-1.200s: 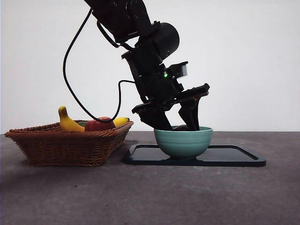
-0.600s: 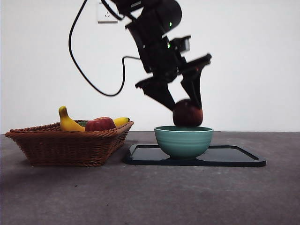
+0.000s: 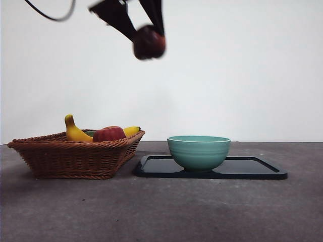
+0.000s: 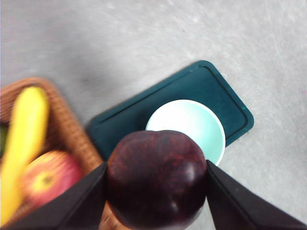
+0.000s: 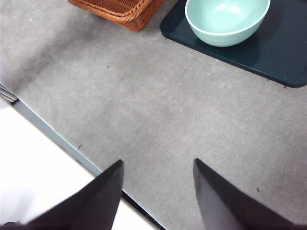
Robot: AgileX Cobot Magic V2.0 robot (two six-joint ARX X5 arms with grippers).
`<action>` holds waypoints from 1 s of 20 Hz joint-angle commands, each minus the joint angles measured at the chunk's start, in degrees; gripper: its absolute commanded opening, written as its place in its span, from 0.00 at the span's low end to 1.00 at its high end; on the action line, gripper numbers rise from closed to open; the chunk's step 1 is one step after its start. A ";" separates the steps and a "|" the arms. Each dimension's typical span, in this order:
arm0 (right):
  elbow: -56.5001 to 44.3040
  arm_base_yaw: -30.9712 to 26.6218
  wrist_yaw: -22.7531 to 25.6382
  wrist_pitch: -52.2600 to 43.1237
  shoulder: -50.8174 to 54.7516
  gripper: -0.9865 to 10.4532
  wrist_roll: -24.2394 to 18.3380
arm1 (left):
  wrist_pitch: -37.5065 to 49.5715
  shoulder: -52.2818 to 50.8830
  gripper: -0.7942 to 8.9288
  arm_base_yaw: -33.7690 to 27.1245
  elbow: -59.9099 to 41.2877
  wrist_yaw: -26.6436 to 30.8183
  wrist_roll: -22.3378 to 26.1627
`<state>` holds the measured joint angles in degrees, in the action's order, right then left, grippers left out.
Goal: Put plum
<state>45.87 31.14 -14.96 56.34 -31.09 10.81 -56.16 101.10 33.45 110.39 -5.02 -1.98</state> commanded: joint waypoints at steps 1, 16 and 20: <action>0.55 0.46 0.02 -0.59 -0.11 0.29 0.33 | -1.36 -3.10 0.30 -1.31 0.39 -0.09 0.92; 0.55 0.46 0.00 -0.59 -0.11 0.29 0.35 | 26.12 -19.54 0.30 -9.77 -43.63 2.64 1.11; 0.55 0.46 0.02 -0.59 -0.11 0.29 0.37 | 37.88 -19.32 0.30 -11.17 -53.27 4.20 1.38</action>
<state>45.87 31.14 -14.96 56.34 -31.09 10.81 -19.64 80.95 22.22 56.93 -1.26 -1.45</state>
